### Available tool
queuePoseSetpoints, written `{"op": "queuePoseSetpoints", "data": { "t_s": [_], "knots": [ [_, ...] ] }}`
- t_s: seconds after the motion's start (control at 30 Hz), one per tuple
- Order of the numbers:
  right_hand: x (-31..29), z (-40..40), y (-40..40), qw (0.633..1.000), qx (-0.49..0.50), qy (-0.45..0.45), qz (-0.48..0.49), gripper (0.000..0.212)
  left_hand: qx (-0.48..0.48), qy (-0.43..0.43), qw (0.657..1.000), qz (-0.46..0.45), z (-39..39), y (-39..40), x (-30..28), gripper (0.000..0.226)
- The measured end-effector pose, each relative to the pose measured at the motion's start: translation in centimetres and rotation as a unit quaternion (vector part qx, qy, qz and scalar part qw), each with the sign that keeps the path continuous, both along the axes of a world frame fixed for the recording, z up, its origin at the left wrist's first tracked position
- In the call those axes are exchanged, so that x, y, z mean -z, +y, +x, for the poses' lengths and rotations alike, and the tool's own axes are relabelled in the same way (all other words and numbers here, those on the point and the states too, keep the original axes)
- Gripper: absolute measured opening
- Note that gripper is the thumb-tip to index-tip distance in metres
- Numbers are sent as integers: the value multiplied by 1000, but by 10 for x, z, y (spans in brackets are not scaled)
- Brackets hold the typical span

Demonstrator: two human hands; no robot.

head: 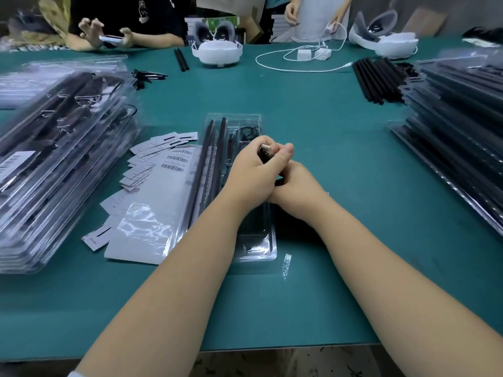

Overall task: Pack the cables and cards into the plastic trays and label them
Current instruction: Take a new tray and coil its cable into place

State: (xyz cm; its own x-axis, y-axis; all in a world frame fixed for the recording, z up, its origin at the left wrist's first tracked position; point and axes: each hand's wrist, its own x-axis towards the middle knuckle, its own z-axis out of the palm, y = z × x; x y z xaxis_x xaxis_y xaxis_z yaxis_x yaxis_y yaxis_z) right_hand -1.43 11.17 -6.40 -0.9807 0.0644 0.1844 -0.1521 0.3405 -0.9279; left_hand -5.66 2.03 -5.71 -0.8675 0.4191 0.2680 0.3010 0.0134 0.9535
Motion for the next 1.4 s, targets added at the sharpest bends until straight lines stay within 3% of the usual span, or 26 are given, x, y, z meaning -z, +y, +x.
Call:
{"op": "queuePoseSetpoints", "data": {
  "t_s": [0.13,0.27,0.33,0.4,0.47,0.5,0.57,0.67,0.77,0.9,1.03,1.2,1.4],
  "knots": [
    [6,-5,1,999,43,-10,20,34,62,-16,997,-35,-1,-4,0,21],
    [16,-10,-1,993,117,-5,29,31,27,7,998,-62,-1,-1,2,11],
    [18,-11,2,985,171,0,-4,27,6,26,996,-82,0,-2,3,15],
    [18,-13,6,973,208,-4,-95,9,-10,23,995,-99,0,-7,0,11],
    [19,-15,8,969,222,-19,-110,30,-30,14,995,-97,0,-12,-8,26],
    [21,-15,8,970,224,-24,-92,30,-40,23,993,-109,0,-16,-10,33],
    [21,-13,7,973,223,-30,-62,13,-30,98,972,-213,0,-22,-10,37],
    [20,-12,8,972,225,-34,-51,25,20,160,912,-378,0,-24,-4,46],
    [18,-12,9,971,223,-41,-76,25,-3,170,898,-407,-1,-18,2,71],
    [17,-11,8,968,217,-42,-122,28,11,256,874,-412,-1,-16,4,62],
    [17,-12,7,968,229,-38,-99,30,-31,322,830,-455,-3,-9,9,59],
    [10,-12,10,957,259,-92,-96,45,-9,318,839,-442,-3,-6,11,32],
    [2,-9,22,927,276,-84,-238,34,-12,246,871,-425,-4,-6,12,21]
  ]
}}
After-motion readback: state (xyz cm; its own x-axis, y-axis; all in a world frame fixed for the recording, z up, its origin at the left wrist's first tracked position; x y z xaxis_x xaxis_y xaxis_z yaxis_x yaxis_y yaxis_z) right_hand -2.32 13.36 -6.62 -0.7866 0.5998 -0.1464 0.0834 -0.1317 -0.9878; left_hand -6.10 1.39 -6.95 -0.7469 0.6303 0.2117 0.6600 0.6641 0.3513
